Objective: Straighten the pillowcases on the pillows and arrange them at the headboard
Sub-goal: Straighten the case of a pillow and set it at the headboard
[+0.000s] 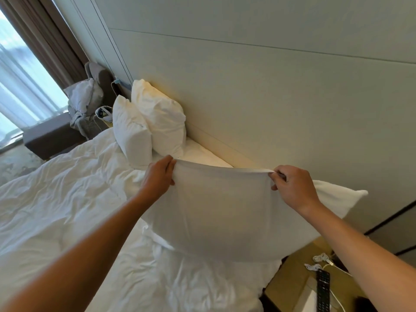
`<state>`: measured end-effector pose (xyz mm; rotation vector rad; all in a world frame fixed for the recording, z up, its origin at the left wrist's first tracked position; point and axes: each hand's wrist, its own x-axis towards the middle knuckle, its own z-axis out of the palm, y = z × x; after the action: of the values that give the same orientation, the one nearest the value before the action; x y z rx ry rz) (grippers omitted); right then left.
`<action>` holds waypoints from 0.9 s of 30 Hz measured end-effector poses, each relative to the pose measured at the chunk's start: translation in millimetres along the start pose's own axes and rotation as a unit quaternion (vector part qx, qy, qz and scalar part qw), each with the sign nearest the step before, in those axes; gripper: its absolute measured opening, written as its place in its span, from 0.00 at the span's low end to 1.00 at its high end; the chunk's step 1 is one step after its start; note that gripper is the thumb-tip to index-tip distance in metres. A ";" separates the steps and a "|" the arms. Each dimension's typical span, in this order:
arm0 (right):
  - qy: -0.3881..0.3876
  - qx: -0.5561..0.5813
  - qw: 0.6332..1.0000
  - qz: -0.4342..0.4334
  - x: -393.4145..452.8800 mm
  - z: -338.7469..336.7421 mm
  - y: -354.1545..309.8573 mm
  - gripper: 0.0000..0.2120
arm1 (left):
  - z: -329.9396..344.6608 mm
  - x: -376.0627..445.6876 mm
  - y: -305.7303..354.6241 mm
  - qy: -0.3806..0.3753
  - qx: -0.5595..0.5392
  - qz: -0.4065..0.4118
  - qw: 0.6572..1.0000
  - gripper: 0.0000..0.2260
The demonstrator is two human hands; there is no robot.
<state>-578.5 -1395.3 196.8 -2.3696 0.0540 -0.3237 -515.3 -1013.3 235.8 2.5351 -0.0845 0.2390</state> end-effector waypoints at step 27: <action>-0.036 -0.233 0.970 0.063 77.5 114.6 65.0 0.12 | 140.1 183.6 -118.3 -0.179 0.113 0.078 0.974 0.12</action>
<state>-471.6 -1376.3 89.1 -2.8247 0.2731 -0.1744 -300.3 -995.7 91.5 2.7735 -0.4189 -0.1615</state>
